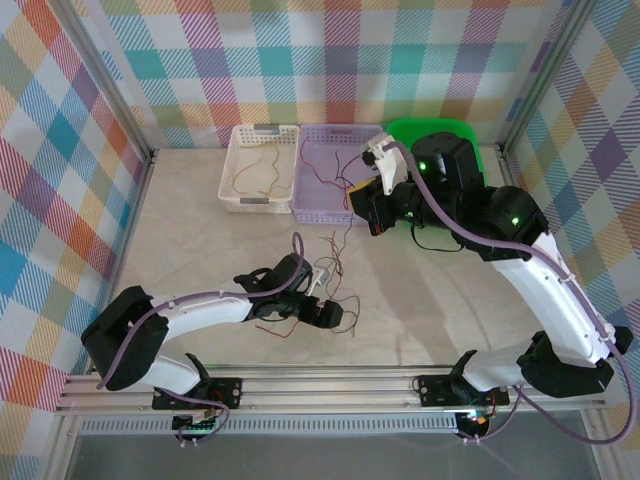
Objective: Untangle the cables
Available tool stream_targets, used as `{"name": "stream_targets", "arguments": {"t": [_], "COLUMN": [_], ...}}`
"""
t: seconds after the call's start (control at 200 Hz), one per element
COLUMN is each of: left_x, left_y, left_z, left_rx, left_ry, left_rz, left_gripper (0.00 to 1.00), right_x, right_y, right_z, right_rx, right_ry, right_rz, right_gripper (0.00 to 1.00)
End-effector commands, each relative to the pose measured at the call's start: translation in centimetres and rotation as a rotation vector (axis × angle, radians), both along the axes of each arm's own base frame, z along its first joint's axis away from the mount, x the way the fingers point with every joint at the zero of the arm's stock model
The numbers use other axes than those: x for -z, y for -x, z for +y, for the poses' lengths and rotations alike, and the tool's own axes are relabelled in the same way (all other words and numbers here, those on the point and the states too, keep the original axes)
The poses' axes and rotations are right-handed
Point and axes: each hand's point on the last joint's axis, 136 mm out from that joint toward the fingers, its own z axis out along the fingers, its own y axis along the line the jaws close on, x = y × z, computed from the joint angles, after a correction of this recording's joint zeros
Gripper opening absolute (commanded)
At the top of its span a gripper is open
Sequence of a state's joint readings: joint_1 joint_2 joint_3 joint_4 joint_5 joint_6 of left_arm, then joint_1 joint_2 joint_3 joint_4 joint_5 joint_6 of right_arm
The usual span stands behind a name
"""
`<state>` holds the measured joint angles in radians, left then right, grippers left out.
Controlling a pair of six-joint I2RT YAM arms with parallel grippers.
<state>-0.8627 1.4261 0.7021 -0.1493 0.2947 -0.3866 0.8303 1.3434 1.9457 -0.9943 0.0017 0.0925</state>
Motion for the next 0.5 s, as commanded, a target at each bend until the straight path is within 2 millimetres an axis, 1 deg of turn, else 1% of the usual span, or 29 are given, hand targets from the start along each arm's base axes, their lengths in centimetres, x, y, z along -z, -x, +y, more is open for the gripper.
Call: {"name": "stream_targets", "arguments": {"t": [0.0, 0.02, 0.05, 0.105, 0.155, 0.23, 0.265, 0.29, 0.335, 0.42, 0.495], "left_x": [-0.2, -0.3, -0.4, -0.6, -0.6, -0.8, -1.1, -1.1, -1.4, -2.0, -3.1], "left_y": [-0.6, -0.6, -0.6, -0.6, -0.7, -0.6, -0.5, -0.4, -0.4, -0.3, 0.0], "left_z": [0.0, 0.0, 0.0, -0.1, -0.1, -0.1, -0.2, -0.2, -0.1, 0.2, 0.6], "left_rx": [0.013, 0.012, 0.013, 0.012, 0.011, 0.013, 0.019, 0.019, 0.019, 0.011, -0.003], "left_ry": [-0.033, -0.032, -0.028, -0.020, -0.017, -0.005, 0.005, 0.009, 0.014, 0.017, 0.031], "left_rz": [-0.056, -0.058, -0.062, -0.068, -0.071, -0.076, -0.080, -0.081, -0.085, -0.097, -0.099], "left_gripper": [0.95, 0.92, 0.85, 0.68, 0.50, 0.30, 0.23, 0.16, 0.00, 0.00, 0.00], "right_x": [-1.3, -1.3, -1.4, -1.5, -1.7, -2.1, -2.3, -2.5, -2.7, -3.1, -3.1], "right_y": [0.5, 0.5, 0.5, 0.4, 0.2, -0.1, -0.3, -0.5, -1.0, -2.2, -3.9], "right_z": [-0.3, -0.3, -0.4, -0.6, -1.0, -1.5, -1.9, -2.2, -2.8, -4.9, -7.7], "right_rx": [-0.009, -0.011, -0.005, 0.006, 0.023, 0.048, 0.065, 0.080, 0.110, 0.197, 0.314], "right_ry": [-0.030, -0.029, -0.030, -0.028, -0.029, -0.034, -0.038, -0.042, -0.045, -0.061, -0.075], "right_rz": [-0.004, -0.004, -0.006, -0.012, -0.020, -0.032, -0.040, -0.045, -0.053, -0.058, -0.054], "right_gripper": [0.00, 0.00, 0.00, 0.00, 0.00, 0.00, 0.00, 0.00, 0.00, 0.00, 0.00]}}
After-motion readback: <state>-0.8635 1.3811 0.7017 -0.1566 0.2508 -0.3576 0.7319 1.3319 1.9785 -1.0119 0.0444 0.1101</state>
